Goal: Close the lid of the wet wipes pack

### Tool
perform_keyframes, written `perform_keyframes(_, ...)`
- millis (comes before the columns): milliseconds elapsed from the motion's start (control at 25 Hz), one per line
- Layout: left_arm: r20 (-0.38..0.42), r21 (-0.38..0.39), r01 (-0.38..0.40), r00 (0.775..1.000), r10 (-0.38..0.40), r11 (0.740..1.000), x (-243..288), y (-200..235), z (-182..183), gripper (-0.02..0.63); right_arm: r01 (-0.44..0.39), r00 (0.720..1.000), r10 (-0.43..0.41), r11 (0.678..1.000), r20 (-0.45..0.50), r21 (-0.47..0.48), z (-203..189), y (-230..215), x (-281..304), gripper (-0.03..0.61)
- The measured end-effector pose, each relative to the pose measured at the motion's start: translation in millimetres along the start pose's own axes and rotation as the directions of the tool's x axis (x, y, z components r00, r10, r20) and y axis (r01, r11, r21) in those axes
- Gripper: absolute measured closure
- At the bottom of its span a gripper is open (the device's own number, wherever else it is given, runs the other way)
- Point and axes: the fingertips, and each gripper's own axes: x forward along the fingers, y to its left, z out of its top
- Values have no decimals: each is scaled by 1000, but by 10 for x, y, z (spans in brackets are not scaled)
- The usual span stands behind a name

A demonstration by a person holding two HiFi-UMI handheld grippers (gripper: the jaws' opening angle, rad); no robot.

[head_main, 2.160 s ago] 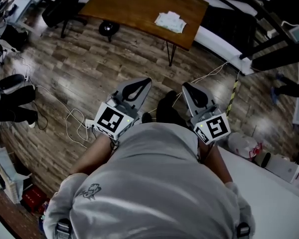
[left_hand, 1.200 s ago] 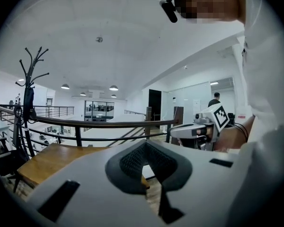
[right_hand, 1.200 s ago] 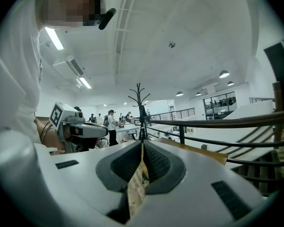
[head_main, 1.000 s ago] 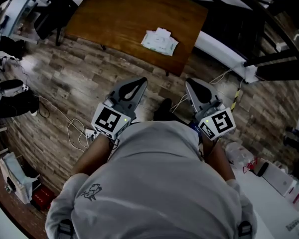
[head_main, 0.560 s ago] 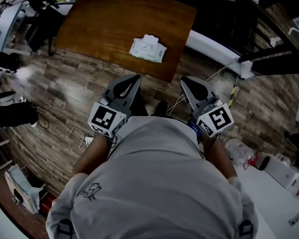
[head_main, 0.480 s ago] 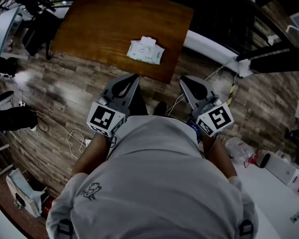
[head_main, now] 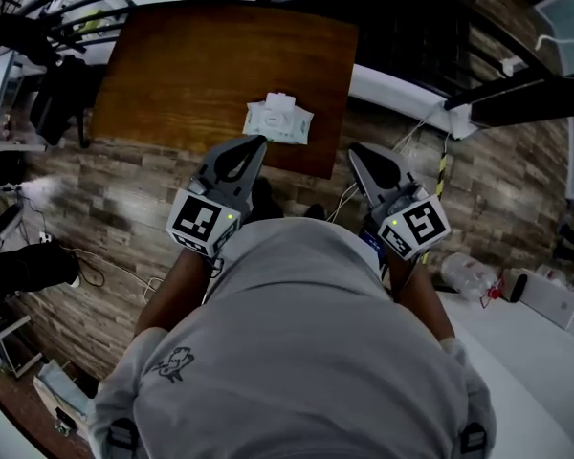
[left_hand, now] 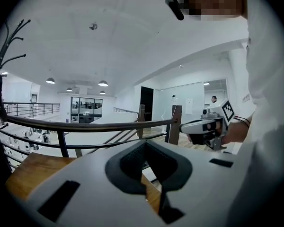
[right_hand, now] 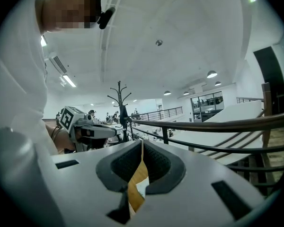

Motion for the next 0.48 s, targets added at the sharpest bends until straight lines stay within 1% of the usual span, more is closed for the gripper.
perform_keyframes(120, -6, 3, 39, 999, -39, 999, 17, 193, 38, 604, 30, 1000, -30, 1000, 0, 3, 67, -7, 192, 543)
perform_keyframes(480, -25, 14, 137, 990, -137, 990, -64, 780, -7, 604, 122, 992, -122, 992, 8, 12, 164, 46, 760, 543)
